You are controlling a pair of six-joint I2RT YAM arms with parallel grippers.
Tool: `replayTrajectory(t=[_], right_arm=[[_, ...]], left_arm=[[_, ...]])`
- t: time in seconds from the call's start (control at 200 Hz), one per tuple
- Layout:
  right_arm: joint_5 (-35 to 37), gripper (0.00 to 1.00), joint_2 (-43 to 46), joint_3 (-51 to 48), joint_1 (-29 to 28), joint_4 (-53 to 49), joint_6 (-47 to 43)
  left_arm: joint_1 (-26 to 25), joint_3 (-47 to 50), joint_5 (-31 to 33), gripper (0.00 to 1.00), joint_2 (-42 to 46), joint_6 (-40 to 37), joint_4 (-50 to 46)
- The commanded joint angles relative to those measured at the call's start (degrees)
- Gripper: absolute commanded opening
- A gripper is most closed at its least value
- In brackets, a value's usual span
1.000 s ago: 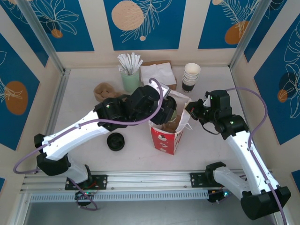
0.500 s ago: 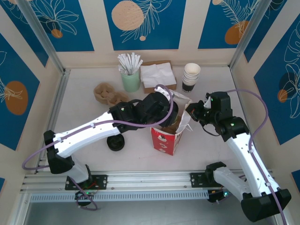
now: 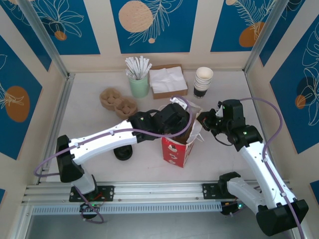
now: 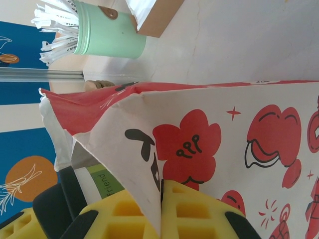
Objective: Pack the takeout coffee
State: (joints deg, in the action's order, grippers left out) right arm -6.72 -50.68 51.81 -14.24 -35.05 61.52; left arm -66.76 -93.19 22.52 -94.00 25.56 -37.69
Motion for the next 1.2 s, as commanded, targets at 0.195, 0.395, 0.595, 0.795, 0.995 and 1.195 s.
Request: replayTrajectory(t=[0.195, 0.395, 0.595, 0.795, 0.995, 1.195], right_arm=[[-4.4, 0.36, 1.6, 1.4, 4.0, -8.8, -4.4], [-8.0, 0.45, 0.7, 6.6, 9.6, -17.7, -10.2], [-10.1, 0.49, -3.0, 12.3, 12.5, -22.6, -14.2], [-12.8, 0.49, -8.1, 15.5, 14.3, -25.8, -15.6], [-15.2, 0.49, -11.8, 18.2, 15.9, -31.6, -17.4], [-19.0, 0.45, -14.4, 20.1, 17.0, -34.5, -16.9]], left_arm=[[0.6, 0.1, 0.4, 0.69, -4.3, -1.9, 1.9], [0.8, -1.3, -0.9, 0.69, -5.8, -3.3, 1.9], [0.8, -3.8, -2.1, 0.69, -6.9, -5.5, 1.3], [1.2, -6.8, -2.9, 0.69, -7.2, -7.1, -0.4], [1.1, -7.0, -5.7, 0.69, -6.2, -9.0, -1.2], [1.2, -4.7, -7.1, 0.7, -4.7, -9.5, -1.0]])
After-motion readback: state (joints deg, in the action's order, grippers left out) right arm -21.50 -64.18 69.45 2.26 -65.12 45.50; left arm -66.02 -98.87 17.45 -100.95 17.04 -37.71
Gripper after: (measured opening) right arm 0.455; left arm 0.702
